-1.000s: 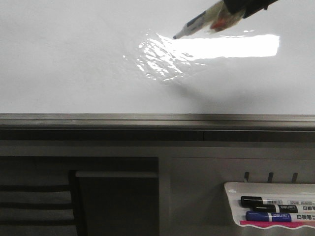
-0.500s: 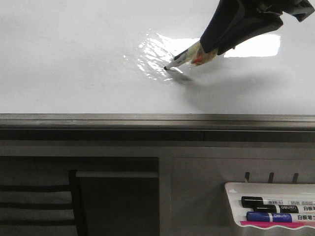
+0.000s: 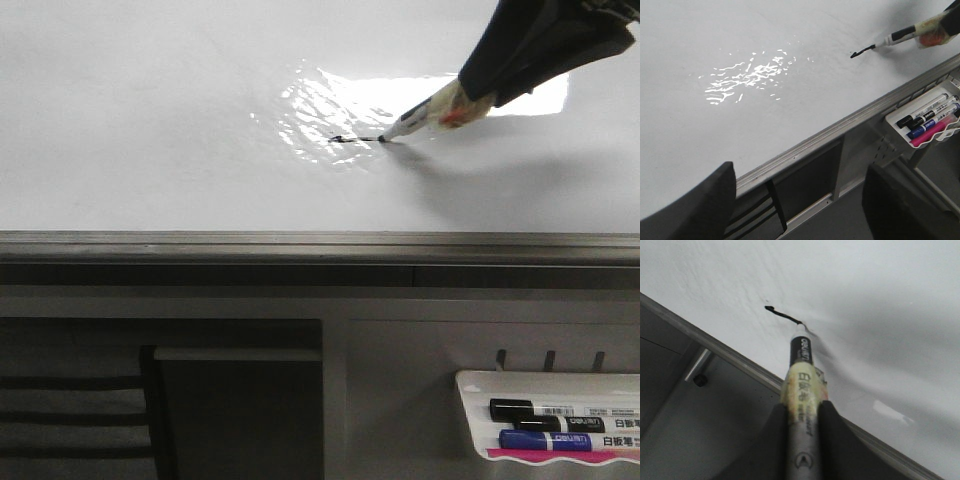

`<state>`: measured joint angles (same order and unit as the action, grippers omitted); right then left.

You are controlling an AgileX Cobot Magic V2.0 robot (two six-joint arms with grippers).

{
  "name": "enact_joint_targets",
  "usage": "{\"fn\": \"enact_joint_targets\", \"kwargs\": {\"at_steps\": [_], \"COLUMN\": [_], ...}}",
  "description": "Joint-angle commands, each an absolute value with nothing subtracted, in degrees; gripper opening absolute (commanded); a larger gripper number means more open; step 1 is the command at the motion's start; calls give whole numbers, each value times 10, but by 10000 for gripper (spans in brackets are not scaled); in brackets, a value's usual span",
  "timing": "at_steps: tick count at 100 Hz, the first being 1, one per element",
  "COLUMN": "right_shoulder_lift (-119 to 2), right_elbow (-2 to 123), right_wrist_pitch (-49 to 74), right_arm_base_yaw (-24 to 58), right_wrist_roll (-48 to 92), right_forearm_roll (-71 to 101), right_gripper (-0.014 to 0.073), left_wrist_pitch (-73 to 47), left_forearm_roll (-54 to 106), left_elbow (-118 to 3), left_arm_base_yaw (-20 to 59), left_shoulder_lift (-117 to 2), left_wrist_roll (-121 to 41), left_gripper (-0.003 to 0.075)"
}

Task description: Write number 7 on whiteboard

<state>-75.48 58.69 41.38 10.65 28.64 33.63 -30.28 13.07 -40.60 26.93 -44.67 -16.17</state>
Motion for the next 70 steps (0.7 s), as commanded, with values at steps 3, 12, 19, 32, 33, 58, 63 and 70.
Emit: {"fn": "enact_joint_targets", "kwargs": {"at_steps": [3, 12, 19, 32, 33, 58, 63, 70], "right_shoulder_lift": [-740, -740, -740, -741, -741, -741, -738, -731], "right_elbow": [603, 603, 603, 597, 594, 534, 539, 552], "right_wrist_pitch": [373, 374, 374, 385, 387, 365, 367, 382], "right_arm_base_yaw": [88, 91, 91, 98, 101, 149, 149, 149], "right_wrist_roll": [289, 289, 289, 289, 289, 289, 289, 290], "right_forearm_roll": [313, 314, 314, 319, 320, 318, 318, 319], "right_gripper": [-34, -34, -34, -34, -34, -34, -34, -34], "left_wrist_pitch": [-261, -261, -261, -261, -261, -260, -260, -260], "left_forearm_roll": [140, 140, 140, 140, 140, 140, 140, 140], "left_elbow": [-422, -422, -422, -422, -422, -422, -422, -422], "left_arm_base_yaw": [268, 268, 268, 268, 268, 268, 268, 268], "left_shoulder_lift": [-447, -447, -447, -447, -447, -447, -447, -447], "left_wrist_roll": [-156, -156, -156, -156, -156, -156, -156, -156], "left_gripper": [491, 491, 491, 491, 491, 491, 491, 491]}}
